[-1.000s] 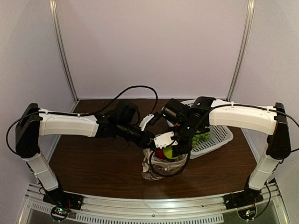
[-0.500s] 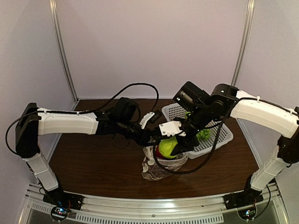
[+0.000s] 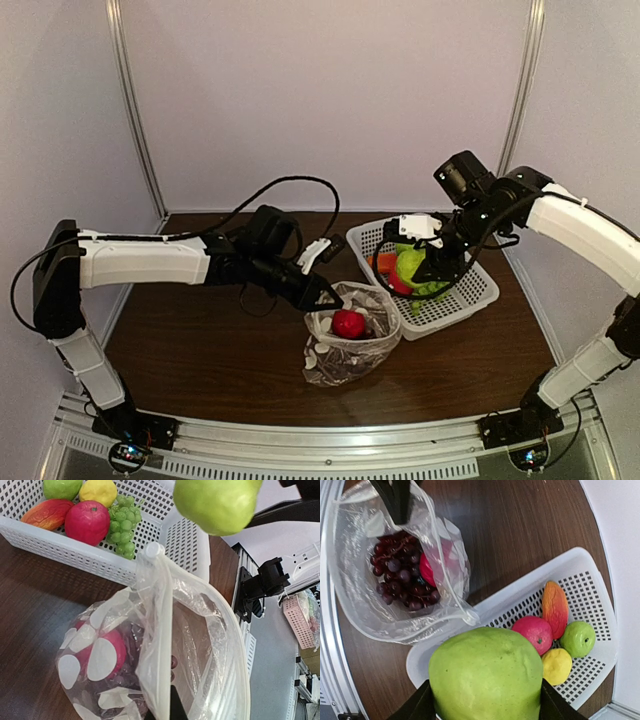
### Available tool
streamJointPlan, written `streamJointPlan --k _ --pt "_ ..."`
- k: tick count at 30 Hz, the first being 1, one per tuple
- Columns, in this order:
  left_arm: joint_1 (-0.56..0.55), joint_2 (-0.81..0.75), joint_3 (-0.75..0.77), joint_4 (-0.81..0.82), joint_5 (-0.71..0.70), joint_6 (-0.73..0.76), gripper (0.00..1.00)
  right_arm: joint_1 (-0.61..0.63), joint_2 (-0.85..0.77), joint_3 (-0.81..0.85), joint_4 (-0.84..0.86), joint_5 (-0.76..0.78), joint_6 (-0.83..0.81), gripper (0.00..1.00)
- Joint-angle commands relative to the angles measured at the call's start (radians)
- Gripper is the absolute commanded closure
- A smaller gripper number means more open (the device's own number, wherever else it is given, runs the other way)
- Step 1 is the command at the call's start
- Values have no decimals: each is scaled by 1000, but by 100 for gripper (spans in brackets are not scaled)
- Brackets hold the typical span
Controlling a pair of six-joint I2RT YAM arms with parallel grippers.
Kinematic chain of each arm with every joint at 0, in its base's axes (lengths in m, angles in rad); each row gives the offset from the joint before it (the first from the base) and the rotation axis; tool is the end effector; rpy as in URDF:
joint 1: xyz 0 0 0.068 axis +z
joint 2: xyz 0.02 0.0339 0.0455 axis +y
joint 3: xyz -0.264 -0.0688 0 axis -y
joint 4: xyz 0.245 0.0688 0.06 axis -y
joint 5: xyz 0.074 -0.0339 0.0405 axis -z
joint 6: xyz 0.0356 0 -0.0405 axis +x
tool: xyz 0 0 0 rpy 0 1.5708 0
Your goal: Open the zip-top bag and remove the fake food
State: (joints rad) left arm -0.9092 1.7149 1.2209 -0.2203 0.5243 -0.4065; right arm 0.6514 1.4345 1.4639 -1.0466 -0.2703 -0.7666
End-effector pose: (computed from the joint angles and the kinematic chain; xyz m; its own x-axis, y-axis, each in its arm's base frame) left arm 0.2202 -0.3118 0.2428 -0.7316 0.3825 -0.5643 0.6817 0.4188 -0.6000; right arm 0.2202 0.1799 0.3501 -0.0045 -0.8441 -0.5362 -0.9705 0.1329 -0.2011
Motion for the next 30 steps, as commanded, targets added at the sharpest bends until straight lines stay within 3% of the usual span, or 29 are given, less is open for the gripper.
streamJointPlan --k 1,11,24,30 --pt "6 -18 44 -7 -20 22 100 -30 30 -70 44 134 -30 51" --pt "7 -6 61 -28 -18 25 100 -39 159 -162 133 219 -40 49" --pt "6 10 70 -36 -16 27 100 -76 264 -188 218 79 -35 46" --pt "7 20 75 -35 -9 28 100 -77 308 -194 244 73 -30 37"
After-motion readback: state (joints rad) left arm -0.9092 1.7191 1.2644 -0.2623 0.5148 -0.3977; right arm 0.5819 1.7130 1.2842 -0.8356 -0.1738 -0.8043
